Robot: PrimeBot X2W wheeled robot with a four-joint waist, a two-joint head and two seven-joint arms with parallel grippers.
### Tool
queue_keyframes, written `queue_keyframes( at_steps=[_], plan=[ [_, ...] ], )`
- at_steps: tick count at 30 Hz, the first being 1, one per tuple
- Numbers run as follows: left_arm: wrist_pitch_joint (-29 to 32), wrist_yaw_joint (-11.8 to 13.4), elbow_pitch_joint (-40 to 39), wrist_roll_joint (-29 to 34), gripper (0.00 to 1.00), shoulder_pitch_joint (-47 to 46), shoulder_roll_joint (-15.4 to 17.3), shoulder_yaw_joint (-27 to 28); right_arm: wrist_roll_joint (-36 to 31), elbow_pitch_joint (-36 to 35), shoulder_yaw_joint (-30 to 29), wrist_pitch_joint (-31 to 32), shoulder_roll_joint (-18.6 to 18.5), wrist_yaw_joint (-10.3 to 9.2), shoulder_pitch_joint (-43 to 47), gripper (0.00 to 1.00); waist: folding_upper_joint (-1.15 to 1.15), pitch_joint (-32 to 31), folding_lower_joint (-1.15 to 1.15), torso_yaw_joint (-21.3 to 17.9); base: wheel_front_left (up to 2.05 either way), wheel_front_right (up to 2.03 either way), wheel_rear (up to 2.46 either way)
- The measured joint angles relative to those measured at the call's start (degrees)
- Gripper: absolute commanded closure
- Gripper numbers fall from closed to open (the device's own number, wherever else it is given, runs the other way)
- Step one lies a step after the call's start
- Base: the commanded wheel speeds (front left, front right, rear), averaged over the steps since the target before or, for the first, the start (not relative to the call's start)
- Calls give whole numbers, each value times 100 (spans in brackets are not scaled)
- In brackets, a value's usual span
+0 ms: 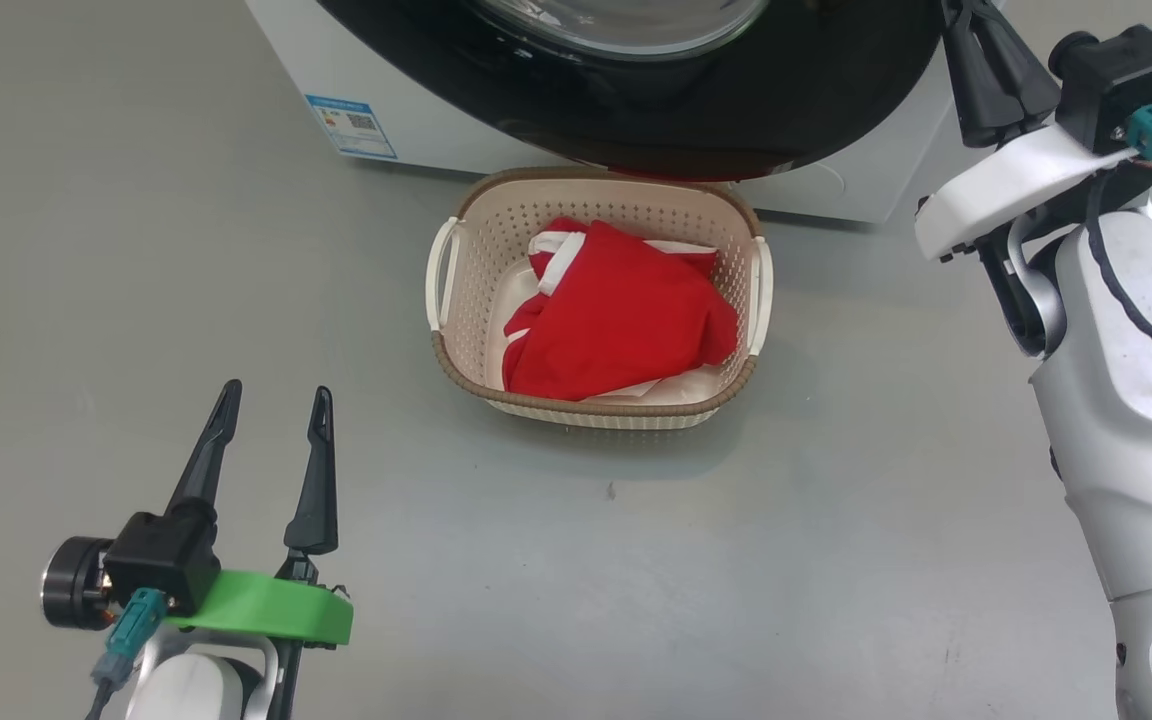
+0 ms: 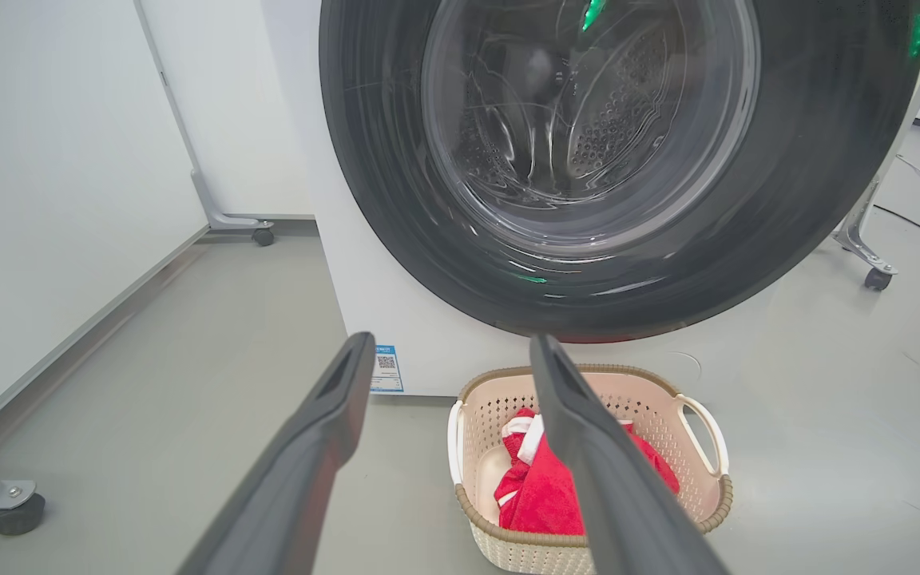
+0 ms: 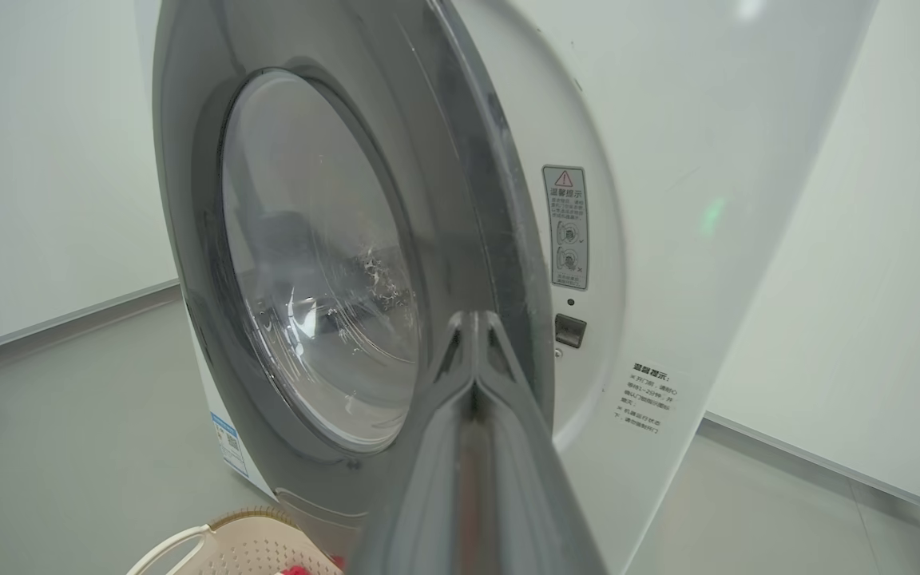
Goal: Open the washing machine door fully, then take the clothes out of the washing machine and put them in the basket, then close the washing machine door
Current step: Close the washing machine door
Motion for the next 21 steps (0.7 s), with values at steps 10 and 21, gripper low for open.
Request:
queue_keyframes(
  at_steps=[10,21],
  plan=[
    [0,-42,55,0,0,-142,-32,-31,14,457,-185,-11,-115,42,-343,100,0,216,0,325,0,0,0],
    [0,-43,60,0,0,-189,-53,-23,73,899,-379,-80,-268,46,-735,100,0,364,0,518,0,0,0]
  ],
)
